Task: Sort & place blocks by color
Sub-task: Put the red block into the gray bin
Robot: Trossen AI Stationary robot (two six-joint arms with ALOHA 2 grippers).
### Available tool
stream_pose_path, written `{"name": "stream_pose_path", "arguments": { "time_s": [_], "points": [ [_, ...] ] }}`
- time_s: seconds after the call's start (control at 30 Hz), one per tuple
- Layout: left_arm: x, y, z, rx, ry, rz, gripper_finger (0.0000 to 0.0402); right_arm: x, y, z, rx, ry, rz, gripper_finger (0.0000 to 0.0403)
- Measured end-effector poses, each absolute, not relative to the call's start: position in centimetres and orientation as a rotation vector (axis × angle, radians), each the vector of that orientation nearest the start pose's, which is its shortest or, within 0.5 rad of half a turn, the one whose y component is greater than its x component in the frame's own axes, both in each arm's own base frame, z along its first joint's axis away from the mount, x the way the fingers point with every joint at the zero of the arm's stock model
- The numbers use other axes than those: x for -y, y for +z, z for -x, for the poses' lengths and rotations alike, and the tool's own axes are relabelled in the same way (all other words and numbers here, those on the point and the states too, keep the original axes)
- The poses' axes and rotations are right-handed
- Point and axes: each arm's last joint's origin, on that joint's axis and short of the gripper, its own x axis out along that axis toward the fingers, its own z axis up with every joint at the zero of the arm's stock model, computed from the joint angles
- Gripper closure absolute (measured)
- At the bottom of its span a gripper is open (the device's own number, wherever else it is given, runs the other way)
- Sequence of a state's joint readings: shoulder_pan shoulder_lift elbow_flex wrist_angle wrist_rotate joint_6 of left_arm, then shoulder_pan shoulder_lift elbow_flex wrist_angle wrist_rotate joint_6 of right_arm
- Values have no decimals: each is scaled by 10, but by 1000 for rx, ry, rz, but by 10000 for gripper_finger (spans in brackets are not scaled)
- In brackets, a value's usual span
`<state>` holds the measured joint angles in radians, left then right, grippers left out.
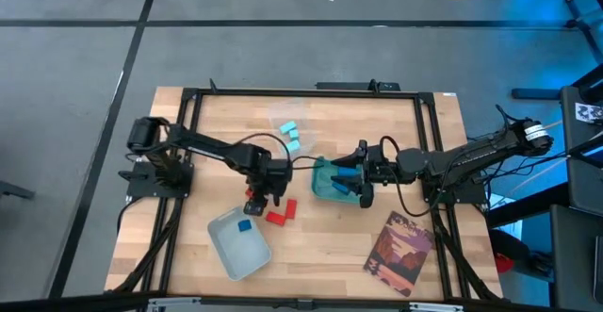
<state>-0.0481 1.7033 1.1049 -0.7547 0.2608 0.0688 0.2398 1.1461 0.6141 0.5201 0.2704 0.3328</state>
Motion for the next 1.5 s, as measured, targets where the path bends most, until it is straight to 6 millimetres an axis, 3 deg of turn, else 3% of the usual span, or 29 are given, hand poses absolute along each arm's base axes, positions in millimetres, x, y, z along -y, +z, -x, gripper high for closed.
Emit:
{"name": "stream_pose_path", "arguments": {
  "time_s": [0.33,0.8,1.5],
  "points": [
    [40,161,-315,-1407,-333,-72,195,-51,269,-243,-16,-35,-326,162],
    [42,160,-315,-1404,-289,-199,195,-51,269,-243,-14,-43,-329,162],
    [43,154,-315,-1429,-258,-251,195,-51,270,-243,-13,-43,-329,162]
  ]
}}
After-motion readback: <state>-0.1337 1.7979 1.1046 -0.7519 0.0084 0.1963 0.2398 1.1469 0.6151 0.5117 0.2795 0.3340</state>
